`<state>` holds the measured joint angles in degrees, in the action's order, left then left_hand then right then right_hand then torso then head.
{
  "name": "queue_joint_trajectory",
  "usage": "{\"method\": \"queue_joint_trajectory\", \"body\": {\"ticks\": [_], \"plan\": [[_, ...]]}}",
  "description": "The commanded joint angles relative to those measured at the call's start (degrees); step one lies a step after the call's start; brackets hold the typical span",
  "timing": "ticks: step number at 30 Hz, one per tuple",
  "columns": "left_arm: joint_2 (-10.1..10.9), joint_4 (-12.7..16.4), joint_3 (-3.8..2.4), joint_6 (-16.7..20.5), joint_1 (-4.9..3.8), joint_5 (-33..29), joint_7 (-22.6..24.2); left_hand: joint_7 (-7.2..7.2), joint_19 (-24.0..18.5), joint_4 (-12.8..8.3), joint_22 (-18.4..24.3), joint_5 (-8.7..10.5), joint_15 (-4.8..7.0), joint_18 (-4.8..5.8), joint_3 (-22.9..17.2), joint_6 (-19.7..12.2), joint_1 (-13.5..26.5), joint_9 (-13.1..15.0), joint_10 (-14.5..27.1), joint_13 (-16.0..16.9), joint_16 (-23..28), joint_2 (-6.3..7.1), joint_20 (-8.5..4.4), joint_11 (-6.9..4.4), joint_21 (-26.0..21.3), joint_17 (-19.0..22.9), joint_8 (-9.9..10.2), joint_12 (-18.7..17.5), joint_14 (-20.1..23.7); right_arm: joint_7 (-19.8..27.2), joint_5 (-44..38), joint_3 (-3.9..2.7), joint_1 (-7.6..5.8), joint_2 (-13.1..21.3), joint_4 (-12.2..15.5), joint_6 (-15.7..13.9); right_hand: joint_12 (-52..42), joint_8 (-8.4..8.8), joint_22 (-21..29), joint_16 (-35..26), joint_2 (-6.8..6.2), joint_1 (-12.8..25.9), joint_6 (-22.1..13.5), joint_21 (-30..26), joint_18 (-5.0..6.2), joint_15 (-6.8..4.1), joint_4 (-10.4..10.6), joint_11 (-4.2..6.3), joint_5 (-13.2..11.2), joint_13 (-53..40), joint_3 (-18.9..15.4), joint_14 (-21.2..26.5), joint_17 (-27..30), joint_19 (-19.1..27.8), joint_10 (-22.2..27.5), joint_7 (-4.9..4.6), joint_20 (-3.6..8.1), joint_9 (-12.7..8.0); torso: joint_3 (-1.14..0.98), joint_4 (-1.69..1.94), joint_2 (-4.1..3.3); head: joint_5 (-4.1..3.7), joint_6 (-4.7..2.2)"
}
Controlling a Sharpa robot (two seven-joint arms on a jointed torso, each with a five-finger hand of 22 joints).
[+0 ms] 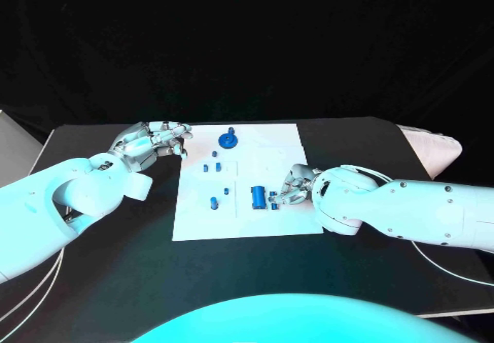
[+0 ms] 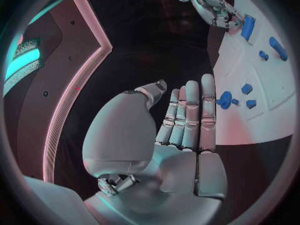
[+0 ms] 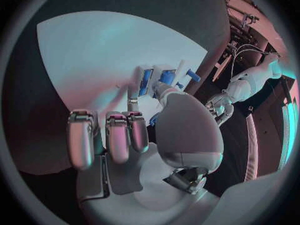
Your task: Assemble the parts on the task board
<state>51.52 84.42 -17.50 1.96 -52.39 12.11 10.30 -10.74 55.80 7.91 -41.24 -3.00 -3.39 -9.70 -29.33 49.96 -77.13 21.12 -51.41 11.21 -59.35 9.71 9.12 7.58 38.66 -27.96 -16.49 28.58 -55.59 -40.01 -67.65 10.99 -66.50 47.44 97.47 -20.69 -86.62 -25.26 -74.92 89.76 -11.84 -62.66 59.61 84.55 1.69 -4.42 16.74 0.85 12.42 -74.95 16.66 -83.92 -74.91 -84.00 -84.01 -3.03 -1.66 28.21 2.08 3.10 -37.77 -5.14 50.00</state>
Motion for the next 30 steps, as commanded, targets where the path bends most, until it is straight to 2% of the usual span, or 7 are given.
{"method": "queue_joint_trajectory", "body": {"ticks": [1,9,15,20,24,27,30], "plan": [[-0.1,0.1,-0.03,-1.1,0.04,0.2,0.2,0.04,0.3,0.4,0.0,-0.05,-0.31,-0.78,0.1,-0.5,0.3,-0.1,0.4,-0.1,0.2,-0.45,0.00,-0.09,-0.2,-0.1,-0.3,-0.2,0.0,0.3,-0.9,0.00,0.08,0.6,0.6,-1.0,0.3,0.32,-13.7,0.2,-0.08,-0.5,0.0,-0.3,-0.66,0.06,-0.1,-0.04,-0.3,-12.4,-0.3,-6.1,-15.1,-4.9,-3.8,-0.29,-0.07,-0.1,-0.02,-0.01,-0.01,0.08,0.00],[-0.4,-0.4,-0.02,-0.8,0.12,0.2,0.7,0.04,0.3,0.4,0.0,-0.05,-0.31,-0.78,0.1,-0.5,0.3,-0.1,0.4,-0.1,0.2,-0.45,0.00,-0.09,-0.2,-0.1,-0.3,-0.2,0.0,6.7,2.0,-0.14,-0.04,3.6,1.4,-6.7,4.1,1.65,-13.1,0.2,-0.54,-3.3,-2.7,-2.9,-0.23,0.74,0.0,-0.94,0.3,-9.8,-1.6,-6.1,-15.1,-4.3,-1.4,-1.39,-0.53,-0.4,-0.02,-0.10,0.18,0.06,0.00],[-1.0,-1.5,-0.02,1.1,0.23,-0.3,2.3,0.06,0.3,0.5,0.1,-0.05,-0.31,-0.78,0.1,-0.5,0.2,-0.1,0.4,-0.1,0.2,-0.44,0.00,-0.10,-0.3,-0.1,-0.3,-0.2,0.1,23.2,12.3,-0.39,-0.49,4.8,-1.9,-13.4,6.0,2.86,-11.6,-0.3,0.65,-8.9,-4.5,-8.8,0.77,1.38,-0.4,-1.68,0.7,-8.4,0.8,-5.8,-14.2,-3.1,0.0,-2.26,-1.16,-0.7,0.03,-0.29,0.74,-0.09,-0.21],[-1.9,-3.0,-0.02,5.1,0.33,-0.1,3.4,0.13,0.4,0.3,0.2,-0.06,-0.24,-0.77,0.1,-0.7,-0.1,-0.2,0.2,0.0,0.2,-0.29,0.00,-0.20,-0.4,-0.1,-0.3,0.0,0.1,39.1,26.5,-0.74,-0.87,3.9,-8.3,-15.1,17.4,3.17,-5.6,-7.7,-0.48,-13.7,-6.3,-29.5,3.92,2.04,-0.8,-2.57,5.7,-0.3,2.5,-2.7,-4.7,1.8,7.6,-3.22,-1.86,-0.1,0.14,-0.44,1.57,0.04,-1.16],[-3.0,-4.5,0.00,7.9,0.36,0.7,4.2,0.11,0.2,0.1,0.3,-0.05,-0.24,-0.75,0.2,-0.8,-0.5,-0.2,0.0,0.0,0.4,0.03,0.01,-0.22,-0.6,0.0,-0.3,0.2,0.5,47.7,35.8,-1.22,-0.96,2.3,-13.9,-14.7,43.4,3.04,9.9,-27.8,-0.55,-17.0,-9.5,-68.3,8.67,3.42,-1.4,-3.89,2.6,19.7,3.7,6.8,14.9,12.4,24.8,-4.85,-3.29,0.5,0.35,-0.38,2.43,0.16,-2.41],[-4.2,-6.0,0.00,9.1,0.37,0.3,5.3,-0.13,-1.9,0.4,1.4,-0.07,-0.88,-0.56,0.1,-1.1,-0.9,-0.5,1.0,-0.7,3.4,0.21,0.47,0.26,-2.9,1.3,-0.4,-0.8,3.9,52.5,42.4,-1.63,-0.91,0.4,-18.5,-13.9,49.0,3.68,15.0,-43.6,-0.49,-19.2,-11.4,-73.4,8.64,4.36,-2.0,-4.79,2.4,26.0,5.8,14.1,27.5,14.3,27.1,-5.47,-4.16,-0.4,0.56,-0.39,3.14,0.33,-3.33],[-5.5,-7.8,-0.02,9.5,0.37,-0.6,6.8,-0.50,-4.0,0.8,3.7,-0.04,-1.88,-0.58,-0.1,-1.9,-1.5,-1.0,1.5,-2.5,9.3,0.29,1.46,0.90,-6.8,4.0,-0.4,-3.0,6.5,55.6,46.5,-2.05,-0.69,-1.6,-22.3,-12.7,56.8,4.93,18.8,-50.6,-0.62,-20.6,-12.5,-77.7,8.37,5.58,-2.3,-6.00,0.3,33.9,8.6,19.4,30.4,18.1,29.3,-6.08,-5.22,-1.7,0.71,-0.57,3.75,0.73,-4.18]]}}
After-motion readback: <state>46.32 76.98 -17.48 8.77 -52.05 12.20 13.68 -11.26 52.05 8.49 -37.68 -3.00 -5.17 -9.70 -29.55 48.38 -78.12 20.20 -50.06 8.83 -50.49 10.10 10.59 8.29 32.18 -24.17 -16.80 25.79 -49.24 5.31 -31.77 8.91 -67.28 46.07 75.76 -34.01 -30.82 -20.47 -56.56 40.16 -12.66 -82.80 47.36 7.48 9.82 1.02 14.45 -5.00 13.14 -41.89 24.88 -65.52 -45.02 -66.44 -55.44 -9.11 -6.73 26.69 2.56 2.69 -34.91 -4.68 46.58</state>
